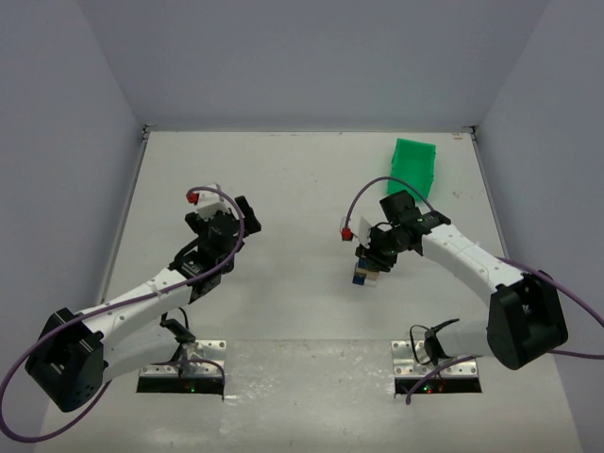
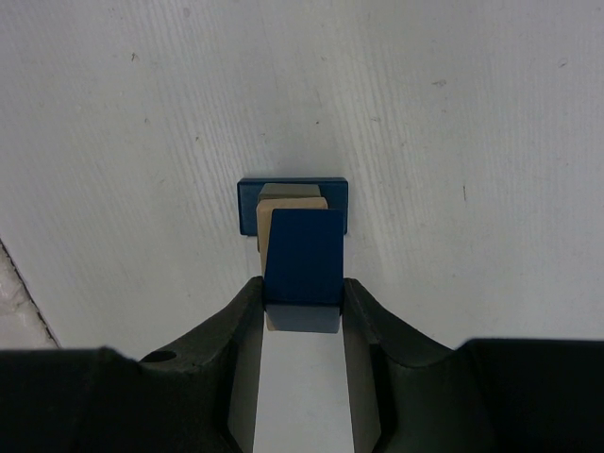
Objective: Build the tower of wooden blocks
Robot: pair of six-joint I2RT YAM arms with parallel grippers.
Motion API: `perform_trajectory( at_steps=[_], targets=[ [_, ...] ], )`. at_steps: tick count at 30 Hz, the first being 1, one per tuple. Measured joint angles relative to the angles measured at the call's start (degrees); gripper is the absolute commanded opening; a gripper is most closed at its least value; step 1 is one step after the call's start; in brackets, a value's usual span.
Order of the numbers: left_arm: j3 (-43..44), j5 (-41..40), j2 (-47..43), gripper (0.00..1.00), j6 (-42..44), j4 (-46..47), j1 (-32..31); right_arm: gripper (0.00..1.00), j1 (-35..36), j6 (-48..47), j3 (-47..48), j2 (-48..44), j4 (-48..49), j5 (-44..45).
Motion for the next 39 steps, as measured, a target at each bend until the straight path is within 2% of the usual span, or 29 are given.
perform_trajectory(
  at_steps=[3,5,7,8,9,10,21,25,29,33,37,39],
  targets=[
    [0.0,0.0,0.04,1.0,0.0,0.0,0.0,0.53,0.0,-0.12,0.0,0.0,-0.13,-0.16],
    [0.0,0.0,0.04,1.0,0.02,0.0,0.0,0.56,0.0,-0.17,0.0,0.0,-0.18,-0.24],
    [0.0,0.0,0.04,1.0,0.02,-0.02,0.0,0.64,0.0,-0.19,0.0,0.0,-0.12,-0.24],
    [0.0,0.0,0.04,1.0,0.02,-0.02,0.0,0.82,0.0,-0.19,0.0,0.0,-0.12,-0.24],
    [0.0,0.0,0.04,1.0,0.02,-0.02,0.0,0.92,0.0,-0.19,0.0,0.0,-0.12,-0.22],
    [0.0,0.0,0.04,1.0,0.02,-0.02,0.0,0.97,0.0,0.13,0.0,0.0,-0.14,-0.24],
    [0.0,-0.04,0.04,1.0,-0.44,-0.14,0.0,0.99,0.0,2.85,3.01,-1.74,1.99,1.29],
    [0.0,-0.67,0.1,1.0,-1.86,0.11,0.0,0.99,0.0,5.79,6.64,-4.91,6.84,0.82],
    [0.13,-1.96,2.32,1.0,-3.23,1.23,-0.15,0.99,0.06,13.69,11.6,-5.74,15.53,1.38],
    [0.78,-3.23,5.18,1.0,-3.52,1.19,-1.09,0.99,0.08,23.5,20.01,-1.88,23.02,9.6],
    [3.32,-7.11,5.71,1.0,-3.29,0.42,-3.13,0.99,-0.01,32.66,28.14,4.55,29.49,23.84],
    [4.47,-8.45,5.42,1.0,-3.08,0.66,-3.42,0.99,-0.42,38.57,29.03,5.91,29.97,30.05]
  ],
)
